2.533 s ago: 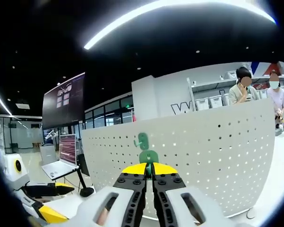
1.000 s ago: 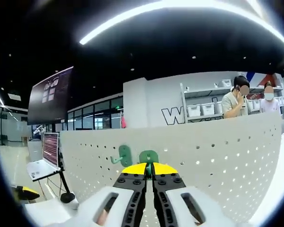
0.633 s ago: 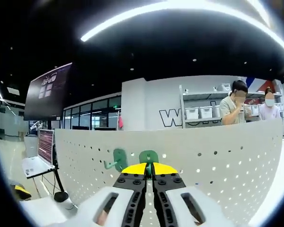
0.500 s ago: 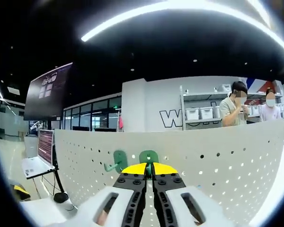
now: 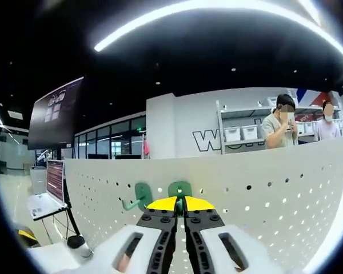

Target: Insert the hook assembly into the mounting plate slot until the hook locks in place.

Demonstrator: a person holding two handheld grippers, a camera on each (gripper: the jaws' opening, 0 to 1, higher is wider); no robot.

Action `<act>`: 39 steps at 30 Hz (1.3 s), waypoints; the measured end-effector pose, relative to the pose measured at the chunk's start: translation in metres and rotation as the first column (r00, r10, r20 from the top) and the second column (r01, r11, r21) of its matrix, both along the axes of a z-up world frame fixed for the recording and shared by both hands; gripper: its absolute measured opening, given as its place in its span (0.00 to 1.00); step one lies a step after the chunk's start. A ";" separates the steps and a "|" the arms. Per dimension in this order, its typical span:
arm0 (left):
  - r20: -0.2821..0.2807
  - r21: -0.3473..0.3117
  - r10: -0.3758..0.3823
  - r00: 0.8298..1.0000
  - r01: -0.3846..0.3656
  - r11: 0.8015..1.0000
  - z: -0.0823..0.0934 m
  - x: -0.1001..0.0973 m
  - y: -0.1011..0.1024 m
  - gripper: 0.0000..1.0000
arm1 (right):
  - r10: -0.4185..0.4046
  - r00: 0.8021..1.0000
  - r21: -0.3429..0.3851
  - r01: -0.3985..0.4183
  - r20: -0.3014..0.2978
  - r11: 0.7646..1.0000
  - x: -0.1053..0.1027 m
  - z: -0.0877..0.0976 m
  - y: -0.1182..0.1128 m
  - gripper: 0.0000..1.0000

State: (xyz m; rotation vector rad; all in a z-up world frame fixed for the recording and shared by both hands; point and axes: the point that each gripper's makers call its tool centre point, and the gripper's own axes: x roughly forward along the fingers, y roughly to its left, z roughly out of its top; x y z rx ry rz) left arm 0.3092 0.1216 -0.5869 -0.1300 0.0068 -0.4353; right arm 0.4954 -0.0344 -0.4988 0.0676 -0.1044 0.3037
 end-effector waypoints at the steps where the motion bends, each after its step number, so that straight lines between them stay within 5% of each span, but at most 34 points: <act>1: 0.003 0.001 0.000 1.000 0.000 1.000 0.000 0.000 0.000 0.67 | -0.002 1.000 0.002 0.002 -0.001 1.000 0.000 0.000 0.000 0.01; 15: 0.025 -0.002 0.006 1.000 -0.006 1.000 0.009 -0.002 0.003 0.63 | -0.086 0.996 0.030 0.086 -0.003 0.996 0.005 -0.004 0.003 0.02; 23: 0.025 0.015 -0.002 1.000 0.002 1.000 0.012 -0.007 0.005 0.62 | -0.159 0.987 0.004 0.159 0.038 0.987 0.008 -0.006 0.004 0.02; 28: 0.021 0.012 0.012 1.000 -0.013 1.000 0.011 -0.009 0.012 0.61 | -0.143 0.988 -0.125 0.149 0.062 0.981 0.008 -0.006 0.003 0.02; 34: 0.006 -0.003 0.007 1.000 -0.007 1.000 0.007 -0.010 0.009 0.61 | -0.140 0.989 -0.087 0.143 0.038 0.986 0.007 -0.006 0.003 0.03; 39: 0.005 -0.004 0.012 1.000 -0.012 1.000 0.007 -0.009 0.011 0.61 | -0.107 0.994 -0.100 0.109 0.020 0.989 -0.002 -0.012 0.006 0.18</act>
